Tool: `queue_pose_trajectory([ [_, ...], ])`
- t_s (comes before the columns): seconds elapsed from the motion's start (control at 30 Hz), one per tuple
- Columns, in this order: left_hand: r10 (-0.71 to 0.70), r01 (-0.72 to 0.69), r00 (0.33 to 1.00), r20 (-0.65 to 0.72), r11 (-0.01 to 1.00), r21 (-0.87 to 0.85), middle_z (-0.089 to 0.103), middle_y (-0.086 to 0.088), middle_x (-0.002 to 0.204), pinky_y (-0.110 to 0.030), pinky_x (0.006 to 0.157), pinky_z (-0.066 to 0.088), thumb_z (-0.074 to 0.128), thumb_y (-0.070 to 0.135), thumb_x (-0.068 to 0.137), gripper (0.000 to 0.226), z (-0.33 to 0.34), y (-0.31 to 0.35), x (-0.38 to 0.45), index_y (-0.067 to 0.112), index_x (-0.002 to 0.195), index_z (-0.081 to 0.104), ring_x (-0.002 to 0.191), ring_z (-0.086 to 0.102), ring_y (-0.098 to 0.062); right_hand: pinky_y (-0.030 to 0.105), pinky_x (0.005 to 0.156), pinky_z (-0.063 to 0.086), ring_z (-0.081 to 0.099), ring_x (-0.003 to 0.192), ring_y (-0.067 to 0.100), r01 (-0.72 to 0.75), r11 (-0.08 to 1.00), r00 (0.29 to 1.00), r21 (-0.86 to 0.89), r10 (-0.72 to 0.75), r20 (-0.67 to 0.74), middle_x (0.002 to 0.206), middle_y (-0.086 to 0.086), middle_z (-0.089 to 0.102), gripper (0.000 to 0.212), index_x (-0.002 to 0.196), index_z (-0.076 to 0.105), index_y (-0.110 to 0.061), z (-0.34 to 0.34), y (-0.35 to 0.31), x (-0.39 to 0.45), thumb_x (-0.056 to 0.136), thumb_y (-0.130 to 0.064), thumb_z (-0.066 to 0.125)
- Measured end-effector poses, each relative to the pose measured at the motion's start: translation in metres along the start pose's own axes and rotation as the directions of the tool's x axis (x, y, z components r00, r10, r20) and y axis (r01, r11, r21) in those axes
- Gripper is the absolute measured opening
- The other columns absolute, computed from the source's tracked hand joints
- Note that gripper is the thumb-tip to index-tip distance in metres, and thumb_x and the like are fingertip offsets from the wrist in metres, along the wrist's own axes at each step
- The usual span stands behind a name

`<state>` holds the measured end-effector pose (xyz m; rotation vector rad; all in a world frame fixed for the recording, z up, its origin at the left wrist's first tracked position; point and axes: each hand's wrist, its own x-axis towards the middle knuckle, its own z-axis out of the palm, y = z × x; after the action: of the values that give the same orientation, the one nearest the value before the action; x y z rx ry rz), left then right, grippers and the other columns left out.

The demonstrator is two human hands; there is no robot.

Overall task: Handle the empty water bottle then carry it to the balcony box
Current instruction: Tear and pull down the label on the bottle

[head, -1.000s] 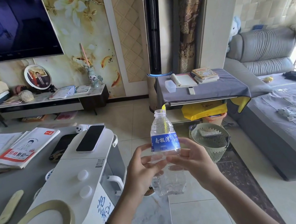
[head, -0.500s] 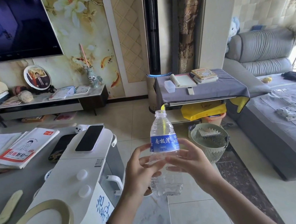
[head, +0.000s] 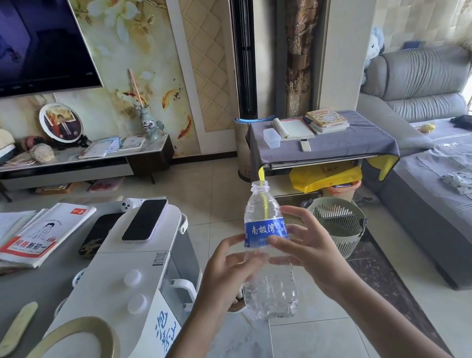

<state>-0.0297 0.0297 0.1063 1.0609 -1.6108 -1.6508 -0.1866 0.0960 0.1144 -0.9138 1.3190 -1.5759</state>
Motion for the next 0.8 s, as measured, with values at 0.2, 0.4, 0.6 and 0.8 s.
queue_pose_trajectory([
  [0.2, 0.074, -0.074, 0.996, 0.043, 0.997, 0.008, 0.065, 0.009, 0.119, -0.035, 0.093, 0.054, 0.081, 0.047, 0.061, 0.054, -0.003, 0.016, 0.004, 0.05, 0.108, 0.055, 0.105, 0.067, -0.008, 0.051, 0.078, 0.059, 0.071, 0.094, 0.028, -0.007, 1.0, 0.999, -0.014, 0.008, 0.044, 0.11, 0.016, 0.07, 0.058, 0.126, 0.051, -0.019, 0.004, 0.001, -0.002, 0.074, -0.009, 0.074],
  [0.4, 0.151, -0.149, 0.987, 0.045, 0.988, -0.044, 0.066, 0.007, 0.111, -0.015, 0.066, 0.055, 0.074, 0.019, 0.076, 0.049, 0.001, 0.015, 0.003, 0.041, 0.113, 0.051, 0.094, 0.07, -0.004, 0.05, 0.076, 0.06, 0.069, 0.097, 0.035, 0.021, 1.0, 0.999, -0.01, -0.02, 0.038, 0.11, 0.017, 0.069, 0.055, 0.125, 0.05, -0.018, 0.003, 0.001, -0.001, 0.077, -0.005, 0.072],
  [0.6, 0.162, -0.163, 0.986, -0.047, 0.986, -0.024, 0.07, 0.0, 0.106, -0.016, 0.061, 0.056, 0.078, 0.016, 0.073, 0.055, 0.008, 0.009, 0.004, 0.028, 0.12, 0.052, 0.081, 0.071, 0.0, 0.042, 0.063, 0.062, 0.072, 0.08, 0.026, 0.063, 0.998, 0.997, -0.027, -0.064, -0.034, 0.099, 0.016, 0.074, 0.047, 0.119, 0.053, -0.016, 0.005, 0.006, -0.002, 0.078, -0.001, 0.071],
  [0.8, 0.136, -0.142, 0.979, -0.151, 0.989, -0.033, 0.074, -0.009, 0.096, -0.032, 0.066, 0.062, 0.084, 0.025, 0.058, 0.053, 0.012, 0.004, 0.009, 0.04, 0.101, 0.057, 0.08, 0.073, -0.016, 0.035, 0.053, 0.059, 0.072, 0.072, 0.022, 0.079, 0.997, 0.993, -0.026, -0.081, -0.081, 0.093, 0.019, 0.073, 0.042, 0.113, 0.055, -0.012, 0.01, 0.011, -0.001, 0.078, 0.003, 0.071],
])
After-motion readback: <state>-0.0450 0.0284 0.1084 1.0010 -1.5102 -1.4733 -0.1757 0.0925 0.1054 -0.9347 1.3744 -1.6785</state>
